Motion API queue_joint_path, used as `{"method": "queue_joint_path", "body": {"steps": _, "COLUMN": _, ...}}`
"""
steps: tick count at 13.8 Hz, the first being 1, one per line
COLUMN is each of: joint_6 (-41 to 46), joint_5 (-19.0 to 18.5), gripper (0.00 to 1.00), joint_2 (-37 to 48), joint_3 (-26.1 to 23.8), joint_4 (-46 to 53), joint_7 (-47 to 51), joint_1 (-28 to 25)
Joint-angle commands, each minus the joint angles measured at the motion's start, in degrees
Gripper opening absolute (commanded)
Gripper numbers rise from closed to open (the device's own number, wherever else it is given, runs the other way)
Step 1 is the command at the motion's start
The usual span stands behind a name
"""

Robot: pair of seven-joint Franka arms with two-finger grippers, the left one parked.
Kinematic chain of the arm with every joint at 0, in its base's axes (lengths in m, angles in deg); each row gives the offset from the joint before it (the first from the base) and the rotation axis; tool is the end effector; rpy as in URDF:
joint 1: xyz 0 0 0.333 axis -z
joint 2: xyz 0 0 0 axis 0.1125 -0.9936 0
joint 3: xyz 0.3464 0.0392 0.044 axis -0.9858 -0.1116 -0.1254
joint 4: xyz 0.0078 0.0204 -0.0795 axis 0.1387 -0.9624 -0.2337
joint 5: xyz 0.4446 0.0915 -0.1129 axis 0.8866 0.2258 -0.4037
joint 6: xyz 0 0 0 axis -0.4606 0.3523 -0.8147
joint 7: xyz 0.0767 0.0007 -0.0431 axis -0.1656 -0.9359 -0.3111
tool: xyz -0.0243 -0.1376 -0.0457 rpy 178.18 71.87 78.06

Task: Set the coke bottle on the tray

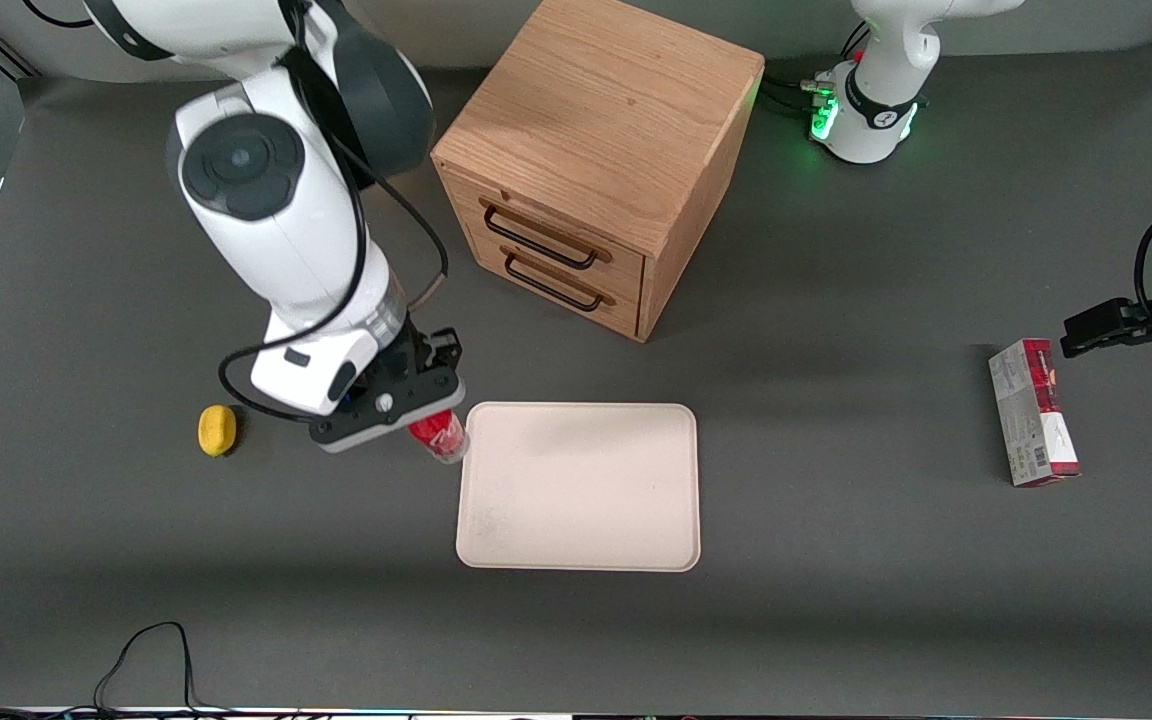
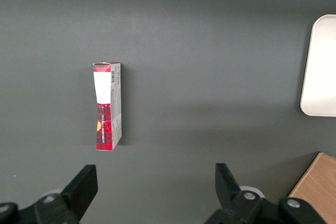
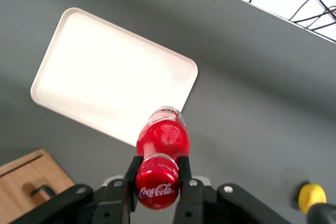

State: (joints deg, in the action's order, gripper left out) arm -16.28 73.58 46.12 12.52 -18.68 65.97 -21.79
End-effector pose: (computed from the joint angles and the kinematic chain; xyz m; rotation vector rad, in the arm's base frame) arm 0.7344 0.3949 0.5321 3.0544 0.5812 0.1726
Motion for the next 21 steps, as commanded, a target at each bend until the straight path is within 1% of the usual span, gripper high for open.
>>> {"method": "queue_joint_path", "body": {"steps": 1, "joint_6": -5.6, "joint_5": -0.9, "gripper": 0.00, "joint_2": -6.7, "joint_3": -0.2, "joint_4": 2.5, "joint_7": 0.2, "joint_1": 0.8}}
{"method": "queue_joint_path", "body": {"steps": 6, "joint_6": -15.8, "joint_5": -0.9, "gripper": 0.00, "joint_2": -15.2, "joint_3": 0.2, "joint_4": 1.8, "joint_7": 0.0, "joint_1": 1.3}}
{"method": "queue_joint_path", "body": {"steps": 11, "joint_6": -18.0, "joint_5": -0.9, "gripper": 0.00, "joint_2": -19.2, "joint_3": 0.2, "joint_4": 1.3, "joint_7": -0.1, "joint_1": 1.6}}
{"method": "queue_joint_path", "body": {"steps": 12, "joint_6": -18.6, "joint_5": -0.9, "gripper": 0.11, "joint_2": -19.2, "joint_3": 0.2, "joint_4": 0.9, "joint_7": 0.4, "joint_1": 1.6}}
{"method": "queue_joint_path", "body": {"steps": 13, "joint_6": -19.1, "joint_5": -0.9, "gripper": 0.60, "joint_2": -19.2, "joint_3": 0.2, "joint_4": 0.6, "joint_7": 0.8, "joint_1": 1.6}}
{"method": "queue_joint_path", "body": {"steps": 14, "joint_6": -19.1, "joint_5": -0.9, "gripper": 1.00, "joint_2": -19.1, "joint_3": 0.2, "joint_4": 0.6, "joint_7": 0.9, "joint_1": 1.6}}
{"method": "queue_joint_path", "body": {"steps": 17, "joint_6": -18.4, "joint_5": -1.0, "gripper": 1.00, "joint_2": -17.7, "joint_3": 0.2, "joint_4": 0.7, "joint_7": 0.8, "joint_1": 1.5}}
{"method": "queue_joint_path", "body": {"steps": 18, "joint_6": -17.2, "joint_5": -1.0, "gripper": 1.00, "joint_2": -15.6, "joint_3": 0.3, "joint_4": 0.7, "joint_7": 0.8, "joint_1": 1.4}}
{"method": "queue_joint_path", "body": {"steps": 21, "joint_6": -9.1, "joint_5": -1.1, "gripper": 1.00, "joint_2": -9.3, "joint_3": 0.3, "joint_4": 0.8, "joint_7": 0.9, "joint_1": 1.1}}
